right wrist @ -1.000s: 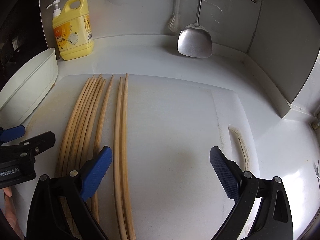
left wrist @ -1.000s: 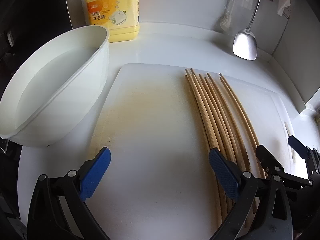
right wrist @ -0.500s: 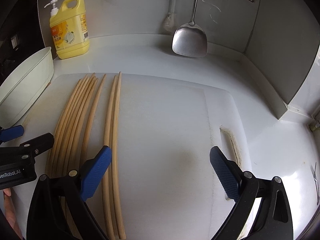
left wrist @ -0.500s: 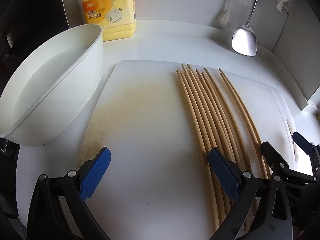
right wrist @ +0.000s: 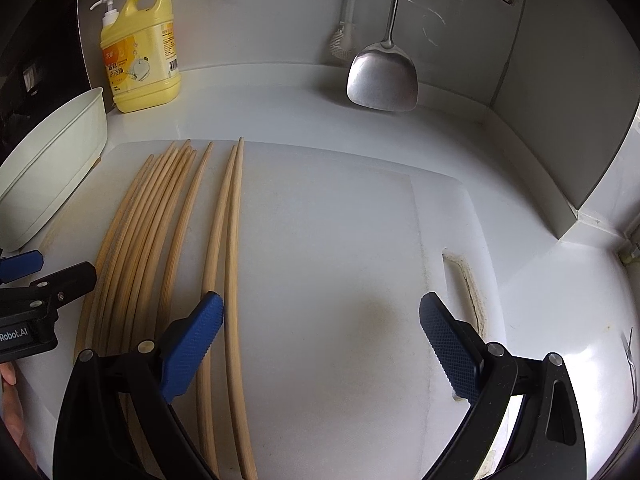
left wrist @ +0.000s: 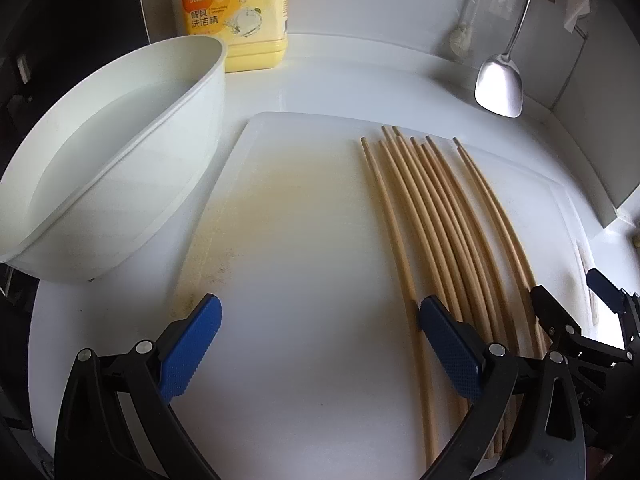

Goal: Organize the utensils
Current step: 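Lower both tools to the wooden chopsticks and spread them apart on the board, then close the left tool on one chopstick while the right tool grasps another chopstick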

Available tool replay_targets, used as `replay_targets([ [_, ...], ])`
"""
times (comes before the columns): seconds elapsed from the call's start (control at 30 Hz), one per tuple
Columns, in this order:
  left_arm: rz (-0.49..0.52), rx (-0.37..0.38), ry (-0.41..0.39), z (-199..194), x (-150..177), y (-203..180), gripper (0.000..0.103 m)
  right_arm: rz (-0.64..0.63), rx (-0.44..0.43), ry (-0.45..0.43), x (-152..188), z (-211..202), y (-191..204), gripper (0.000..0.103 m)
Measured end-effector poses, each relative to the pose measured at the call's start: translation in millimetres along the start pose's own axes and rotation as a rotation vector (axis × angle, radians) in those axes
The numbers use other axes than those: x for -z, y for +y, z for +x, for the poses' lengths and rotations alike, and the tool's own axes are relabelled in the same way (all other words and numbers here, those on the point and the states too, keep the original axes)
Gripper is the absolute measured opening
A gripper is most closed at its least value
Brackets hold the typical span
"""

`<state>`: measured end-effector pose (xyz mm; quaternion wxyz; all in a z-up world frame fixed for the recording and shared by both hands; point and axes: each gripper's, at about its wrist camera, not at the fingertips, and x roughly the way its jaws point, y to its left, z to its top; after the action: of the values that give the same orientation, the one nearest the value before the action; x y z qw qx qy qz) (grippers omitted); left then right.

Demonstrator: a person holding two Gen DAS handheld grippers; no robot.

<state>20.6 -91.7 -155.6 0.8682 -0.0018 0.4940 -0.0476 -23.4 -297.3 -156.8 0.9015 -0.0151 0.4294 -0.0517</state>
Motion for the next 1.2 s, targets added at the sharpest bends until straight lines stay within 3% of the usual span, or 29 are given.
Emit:
replay_targets([
  [0.5, -0.048, -0.021, -0.013, -2.2, -3.5, 25.0, 0.098, 0.004, 0.001, -0.002, -0.8, 0.8, 0.4, 0.094],
  [0.8, -0.004, -0.052, 0.002, 6.4, -9.6, 5.4, 0.098, 0.027, -0.017, -0.014, -2.9, 4.3, -1.6, 0.093],
  [0.97, 0.004, -0.047, -0.026, 5.3, -5.4, 4.4, 0.097, -0.010, -0.044, -0.029, -5.3, 2.2, 5.2, 0.078],
  [1.17, 0.029, -0.029, -0.041, 1.0, -2.5, -3.2, 0.083, -0.013, -0.089, -0.041, -3.4, 0.1, 9.0, 0.059],
  [1.2, 0.036, -0.025, -0.042, -0.2, -2.1, -5.2, 0.079, -0.026, -0.098, -0.042, -3.7, -1.1, 11.4, 0.051],
])
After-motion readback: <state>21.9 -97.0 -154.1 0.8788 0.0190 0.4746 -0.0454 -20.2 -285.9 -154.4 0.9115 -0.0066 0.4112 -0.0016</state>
